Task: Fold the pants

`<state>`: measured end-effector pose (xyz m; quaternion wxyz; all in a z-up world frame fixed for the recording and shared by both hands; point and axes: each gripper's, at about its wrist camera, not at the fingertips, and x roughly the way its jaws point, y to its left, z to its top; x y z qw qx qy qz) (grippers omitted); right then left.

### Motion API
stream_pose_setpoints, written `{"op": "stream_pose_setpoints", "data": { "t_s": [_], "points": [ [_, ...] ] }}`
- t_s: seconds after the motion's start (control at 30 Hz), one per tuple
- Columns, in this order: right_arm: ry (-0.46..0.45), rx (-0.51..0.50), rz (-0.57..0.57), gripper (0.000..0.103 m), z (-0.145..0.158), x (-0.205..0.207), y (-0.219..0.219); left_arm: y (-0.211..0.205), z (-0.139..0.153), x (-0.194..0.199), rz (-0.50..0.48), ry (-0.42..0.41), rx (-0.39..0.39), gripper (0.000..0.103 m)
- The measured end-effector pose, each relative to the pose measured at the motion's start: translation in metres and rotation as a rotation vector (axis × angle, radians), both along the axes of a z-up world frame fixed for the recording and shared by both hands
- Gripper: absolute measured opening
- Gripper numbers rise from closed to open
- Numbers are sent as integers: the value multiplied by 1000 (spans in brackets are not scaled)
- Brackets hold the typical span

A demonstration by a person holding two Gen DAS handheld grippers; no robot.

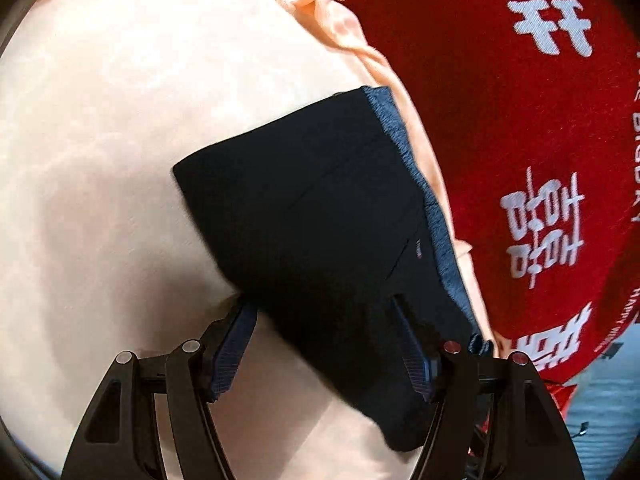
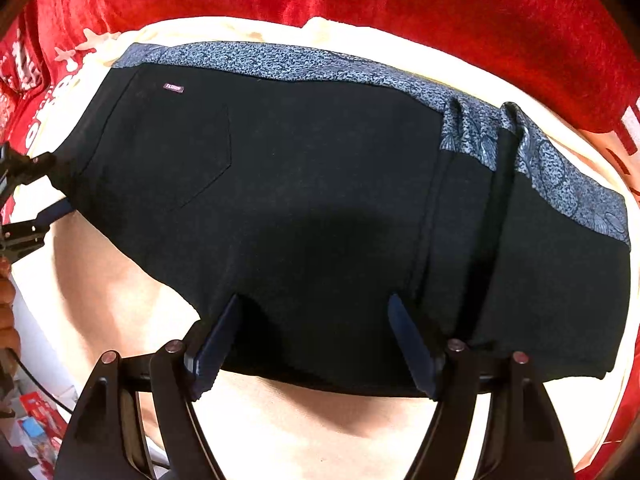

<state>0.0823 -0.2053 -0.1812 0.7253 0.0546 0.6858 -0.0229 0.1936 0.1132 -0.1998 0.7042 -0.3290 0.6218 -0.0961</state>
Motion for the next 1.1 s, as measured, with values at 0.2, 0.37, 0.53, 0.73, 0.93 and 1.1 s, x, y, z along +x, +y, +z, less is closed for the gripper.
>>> {"op": "stream_pose_setpoints", "data": {
  "t_s": [0.2, 0.37, 0.53, 0.73, 0.93, 1.1],
  "points": [
    [0, 0, 1, 79, -1, -1, 0, -38, -11, 14, 38, -32, -57, 87],
    [-3, -2, -1, 79, -1, -2, 3, -45, -13, 20, 38, -37, -51, 96],
    [-3, -1, 0, 79, -3, -1, 4, -63, -12, 27, 43, -42, 21, 102],
    [8, 24, -1, 79, 7, 3, 0, -82, 0, 27, -3, -29, 279, 57],
    [-40, 105, -42, 79, 48, 26, -22, -121, 25, 16, -220, -188, 550, 36],
    [-24, 272, -46, 81, 76, 81, -26, -174, 43, -14, -462, -426, 792, 35]
  ]
}}
